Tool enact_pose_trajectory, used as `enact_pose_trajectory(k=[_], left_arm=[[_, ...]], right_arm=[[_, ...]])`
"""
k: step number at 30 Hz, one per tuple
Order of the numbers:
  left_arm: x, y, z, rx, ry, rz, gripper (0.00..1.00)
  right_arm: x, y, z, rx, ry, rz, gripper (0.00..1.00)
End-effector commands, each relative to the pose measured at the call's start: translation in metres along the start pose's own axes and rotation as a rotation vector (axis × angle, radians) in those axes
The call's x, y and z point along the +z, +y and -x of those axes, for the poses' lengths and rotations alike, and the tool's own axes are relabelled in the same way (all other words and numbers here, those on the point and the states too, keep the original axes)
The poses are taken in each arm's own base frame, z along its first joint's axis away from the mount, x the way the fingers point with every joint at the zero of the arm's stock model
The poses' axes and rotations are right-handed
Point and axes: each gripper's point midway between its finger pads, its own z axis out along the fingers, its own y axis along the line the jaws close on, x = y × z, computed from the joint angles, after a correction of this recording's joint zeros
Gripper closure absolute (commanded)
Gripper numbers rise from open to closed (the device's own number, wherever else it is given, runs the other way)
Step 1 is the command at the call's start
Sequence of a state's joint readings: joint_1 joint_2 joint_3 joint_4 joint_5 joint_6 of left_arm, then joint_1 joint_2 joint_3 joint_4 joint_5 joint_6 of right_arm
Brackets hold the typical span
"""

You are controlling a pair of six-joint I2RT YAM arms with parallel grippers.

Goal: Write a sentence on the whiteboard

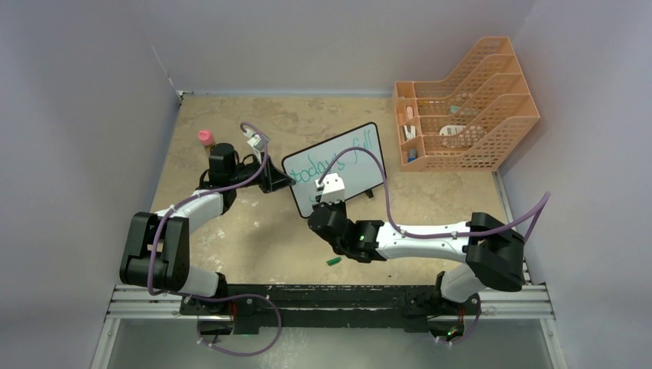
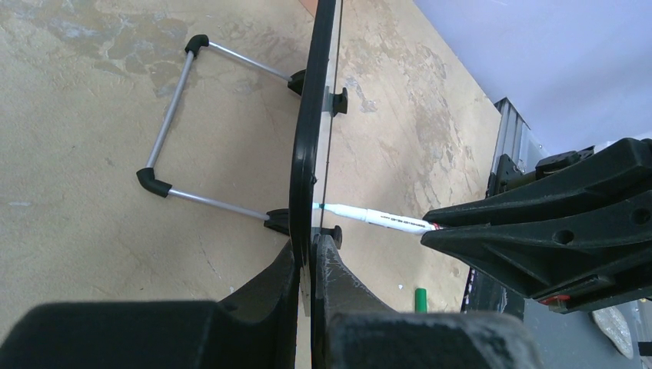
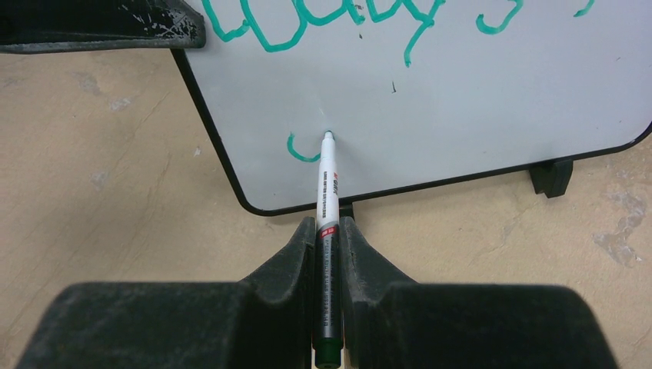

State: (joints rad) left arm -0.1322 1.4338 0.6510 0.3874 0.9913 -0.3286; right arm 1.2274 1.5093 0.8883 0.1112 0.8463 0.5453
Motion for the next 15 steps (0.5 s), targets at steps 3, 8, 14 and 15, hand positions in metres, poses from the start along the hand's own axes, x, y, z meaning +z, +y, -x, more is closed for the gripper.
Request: enact_pose_trajectory(k=[3,8,14,15], left_arm=[[-0.001,-0.014,0.022,0.097,-0.042,-0.041,1.00],[-0.001,-0.014,0.023,0.098,-0.043,-0.040,1.00],[-0.001,-0.014,0.022,0.096,-0.042,-0.040,1.00],[-0.001,-0.014,0.023,0.097,-0.042,-0.040,1.00]], right_arm=[[-0.004,0.011,0.043,0.082,-0.096,0.037,1.00],[-0.004,0.016,0.045,0.077,-0.096,0.062,1.00],[-0.004,0.021,0.043,0.065,-0.086,0.088,1.00],[-0.004,0.022,0.042,0.063,-0.083,0.093,1.00]])
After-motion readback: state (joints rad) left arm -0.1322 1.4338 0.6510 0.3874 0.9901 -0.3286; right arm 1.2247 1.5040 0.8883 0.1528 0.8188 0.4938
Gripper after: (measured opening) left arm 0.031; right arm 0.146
